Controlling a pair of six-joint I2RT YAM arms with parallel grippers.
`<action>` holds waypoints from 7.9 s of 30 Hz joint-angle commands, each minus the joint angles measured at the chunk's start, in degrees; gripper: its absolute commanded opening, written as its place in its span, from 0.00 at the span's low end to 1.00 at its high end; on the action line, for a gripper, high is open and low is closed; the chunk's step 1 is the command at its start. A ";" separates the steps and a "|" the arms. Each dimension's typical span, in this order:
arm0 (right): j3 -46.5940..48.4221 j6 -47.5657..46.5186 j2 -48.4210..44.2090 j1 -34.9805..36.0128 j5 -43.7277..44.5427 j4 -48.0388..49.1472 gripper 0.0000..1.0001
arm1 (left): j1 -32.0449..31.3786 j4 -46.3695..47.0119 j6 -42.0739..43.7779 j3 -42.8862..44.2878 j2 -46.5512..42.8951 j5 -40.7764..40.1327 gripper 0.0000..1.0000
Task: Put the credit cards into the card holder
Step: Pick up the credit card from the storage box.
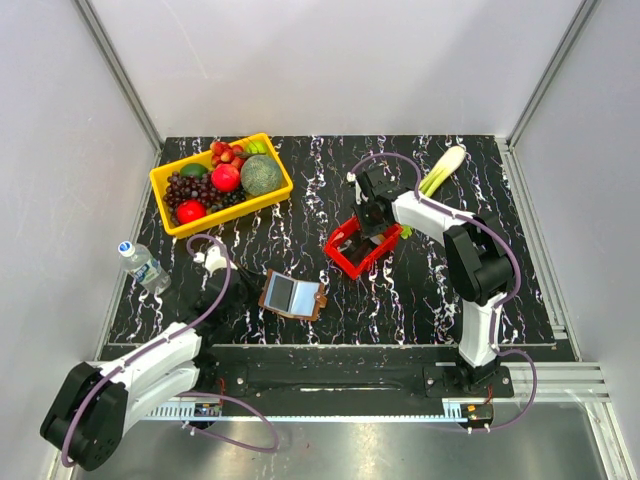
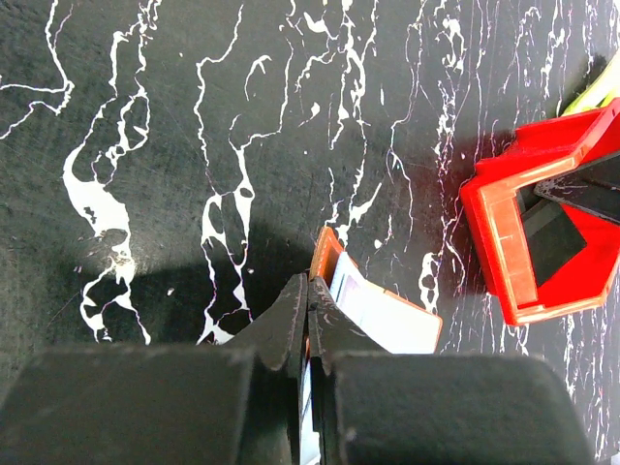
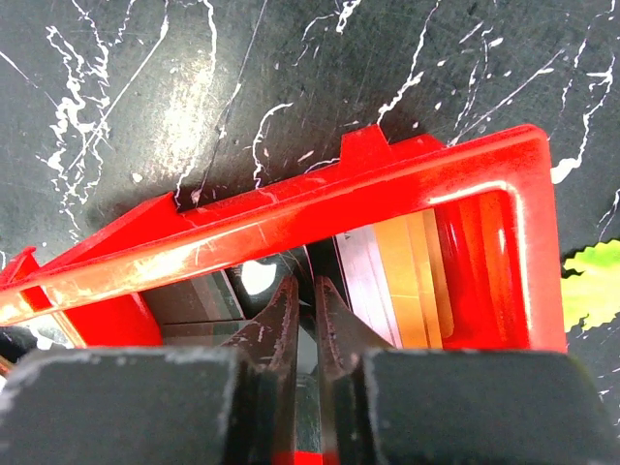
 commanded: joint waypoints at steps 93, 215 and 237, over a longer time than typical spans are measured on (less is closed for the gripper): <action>-17.73 17.76 -27.74 2.69 -9.70 13.50 0.00 | 3.24 1.12 2.95 0.25 -5.55 6.01 0.49; -6.92 3.08 -12.18 6.47 0.67 7.70 0.00 | -3.09 -4.15 12.62 46.66 53.86 37.91 0.28; -13.51 3.35 -17.37 7.53 14.55 13.50 0.00 | -3.00 -4.50 12.36 46.92 54.12 37.21 0.21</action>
